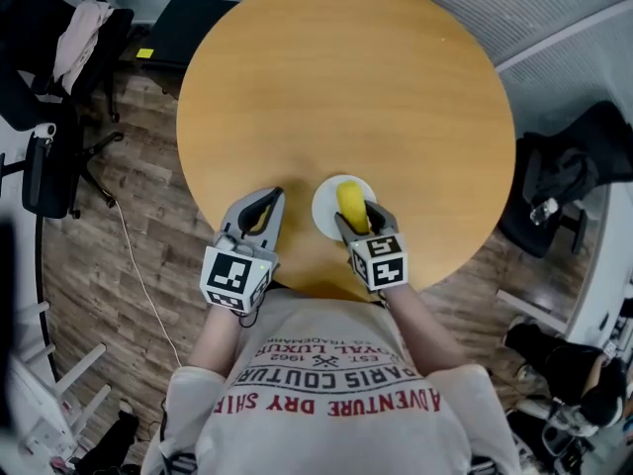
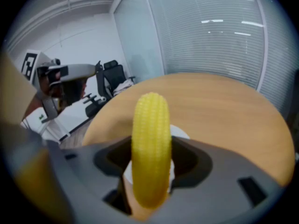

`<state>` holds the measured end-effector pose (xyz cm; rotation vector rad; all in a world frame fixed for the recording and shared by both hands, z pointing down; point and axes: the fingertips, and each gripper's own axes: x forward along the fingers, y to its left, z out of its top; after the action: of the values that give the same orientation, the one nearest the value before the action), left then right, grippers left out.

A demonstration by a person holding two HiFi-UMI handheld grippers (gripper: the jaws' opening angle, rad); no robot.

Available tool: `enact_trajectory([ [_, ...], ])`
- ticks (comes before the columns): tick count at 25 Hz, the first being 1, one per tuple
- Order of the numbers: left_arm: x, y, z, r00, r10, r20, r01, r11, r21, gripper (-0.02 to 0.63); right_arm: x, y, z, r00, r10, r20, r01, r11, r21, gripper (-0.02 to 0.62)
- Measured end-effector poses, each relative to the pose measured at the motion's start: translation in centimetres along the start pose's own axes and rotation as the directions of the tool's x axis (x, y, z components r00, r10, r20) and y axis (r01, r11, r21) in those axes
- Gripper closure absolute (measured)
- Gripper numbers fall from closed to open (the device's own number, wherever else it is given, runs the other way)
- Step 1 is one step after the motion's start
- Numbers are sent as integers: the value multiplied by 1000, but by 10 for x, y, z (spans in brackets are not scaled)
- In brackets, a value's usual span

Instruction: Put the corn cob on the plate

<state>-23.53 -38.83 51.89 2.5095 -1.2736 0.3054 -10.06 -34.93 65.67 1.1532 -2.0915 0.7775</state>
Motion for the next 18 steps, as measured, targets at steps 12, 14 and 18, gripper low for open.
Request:
enact_trajectory([
  [12,9,14,-8,999,-14,-38,13,1000,-6,574,30,-7,-20,992,-25,-123,29,999,38,334],
  [14,10,14,-11,999,-16,-44,16,1000,-10,574,34,-7,-22,990,-27,-139,32,999,36,334],
  [18,11,19,-15,998,-21,-52,20,1000,-16,574,42,-5,-22,988,-33,-151,40,998,44,334],
])
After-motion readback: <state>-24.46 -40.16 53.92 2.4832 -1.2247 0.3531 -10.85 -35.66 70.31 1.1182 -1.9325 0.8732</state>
